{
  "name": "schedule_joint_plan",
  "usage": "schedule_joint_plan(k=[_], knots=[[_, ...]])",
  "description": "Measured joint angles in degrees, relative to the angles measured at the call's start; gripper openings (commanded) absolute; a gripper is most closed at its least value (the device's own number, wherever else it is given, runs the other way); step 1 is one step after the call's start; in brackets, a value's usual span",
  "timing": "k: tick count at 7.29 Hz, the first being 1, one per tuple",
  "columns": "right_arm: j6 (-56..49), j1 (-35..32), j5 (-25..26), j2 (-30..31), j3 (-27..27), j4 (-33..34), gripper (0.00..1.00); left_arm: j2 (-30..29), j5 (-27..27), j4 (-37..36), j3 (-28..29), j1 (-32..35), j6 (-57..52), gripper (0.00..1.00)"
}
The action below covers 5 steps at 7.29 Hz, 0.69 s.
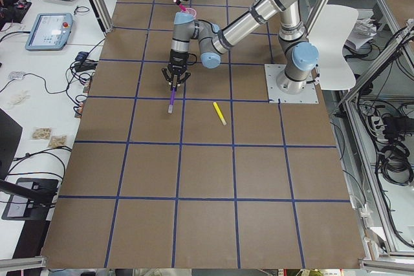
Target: Insert purple and pink pens into pink cup
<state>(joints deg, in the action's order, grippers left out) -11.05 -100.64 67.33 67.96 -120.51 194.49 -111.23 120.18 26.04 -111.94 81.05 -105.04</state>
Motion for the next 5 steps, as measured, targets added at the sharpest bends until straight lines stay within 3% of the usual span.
schedule_joint_plan(k=[1,2,3,5], knots=[[-0.07,-0.05,0.06,-0.09,-0.97,0.14,0.25,1.90,-5.09,0.55,0.78,-0.01,0.43,0.00],[-0.05,-0.07,0.13,-0.15,-2.01,0.24,0.74,3.62,-10.09,1.95,1.52,-0.01,1.48,0.00],[0.01,-0.08,0.18,-0.18,-2.76,0.29,1.00,5.18,-14.12,5.53,2.84,0.06,4.21,0.00],[0.32,0.10,0.20,-0.09,-2.45,-0.04,1.00,8.36,-21.90,20.88,8.76,0.33,14.73,0.00]])
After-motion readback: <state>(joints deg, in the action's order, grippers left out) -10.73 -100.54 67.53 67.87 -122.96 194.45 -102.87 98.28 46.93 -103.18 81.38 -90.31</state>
